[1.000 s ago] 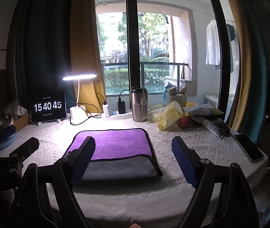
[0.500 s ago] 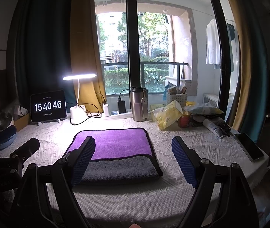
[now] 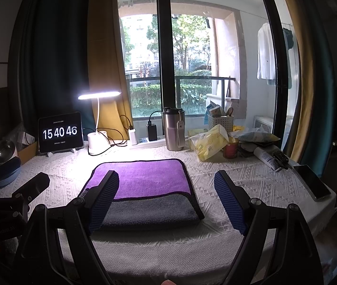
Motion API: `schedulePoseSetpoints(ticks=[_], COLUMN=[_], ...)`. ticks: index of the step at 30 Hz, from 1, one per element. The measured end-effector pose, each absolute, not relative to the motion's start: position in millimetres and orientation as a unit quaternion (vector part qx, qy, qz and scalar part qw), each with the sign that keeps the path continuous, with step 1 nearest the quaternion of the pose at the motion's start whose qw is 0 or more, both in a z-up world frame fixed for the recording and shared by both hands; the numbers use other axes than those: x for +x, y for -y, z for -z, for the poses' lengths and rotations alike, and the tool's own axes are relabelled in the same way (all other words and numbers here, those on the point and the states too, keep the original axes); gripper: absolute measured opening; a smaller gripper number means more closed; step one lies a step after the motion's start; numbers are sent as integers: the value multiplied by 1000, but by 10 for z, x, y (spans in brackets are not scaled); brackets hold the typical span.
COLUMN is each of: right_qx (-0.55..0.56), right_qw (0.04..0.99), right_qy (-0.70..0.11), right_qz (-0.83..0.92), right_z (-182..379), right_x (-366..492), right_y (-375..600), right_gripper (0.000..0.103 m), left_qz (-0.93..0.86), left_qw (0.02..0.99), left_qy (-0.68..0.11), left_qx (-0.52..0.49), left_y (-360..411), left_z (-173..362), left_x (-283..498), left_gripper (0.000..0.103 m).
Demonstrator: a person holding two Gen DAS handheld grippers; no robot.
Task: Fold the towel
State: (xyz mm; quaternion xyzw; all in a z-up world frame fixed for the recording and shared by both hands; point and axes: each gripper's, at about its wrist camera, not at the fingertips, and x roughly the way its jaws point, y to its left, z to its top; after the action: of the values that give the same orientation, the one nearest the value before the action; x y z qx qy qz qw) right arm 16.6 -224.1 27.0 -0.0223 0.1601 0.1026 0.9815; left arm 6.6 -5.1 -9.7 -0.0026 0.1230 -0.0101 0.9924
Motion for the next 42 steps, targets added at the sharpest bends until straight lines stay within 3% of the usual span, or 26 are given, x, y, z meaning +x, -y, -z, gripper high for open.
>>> schedulePoseSetpoints(ticks=[38, 40, 42], right_qx=[-10, -7, -5], right_qw=[957, 953, 949], right_qy=[-265, -276, -288], right_qz=[-119, -122, -124], right_z=[336, 379, 422], right_x=[1046, 1140, 1239], right_y=[2393, 2419, 2440], right_gripper=[85, 85, 84], left_qz=[31, 30, 30], left_qw=[965, 962, 958], left_qy=[-261, -271, -284], left_qx=[-5, -7, -10], left_y=[-36, -44, -63], left_z=[712, 751, 801], left_x=[908, 974, 1055], left_gripper=[101, 100, 90])
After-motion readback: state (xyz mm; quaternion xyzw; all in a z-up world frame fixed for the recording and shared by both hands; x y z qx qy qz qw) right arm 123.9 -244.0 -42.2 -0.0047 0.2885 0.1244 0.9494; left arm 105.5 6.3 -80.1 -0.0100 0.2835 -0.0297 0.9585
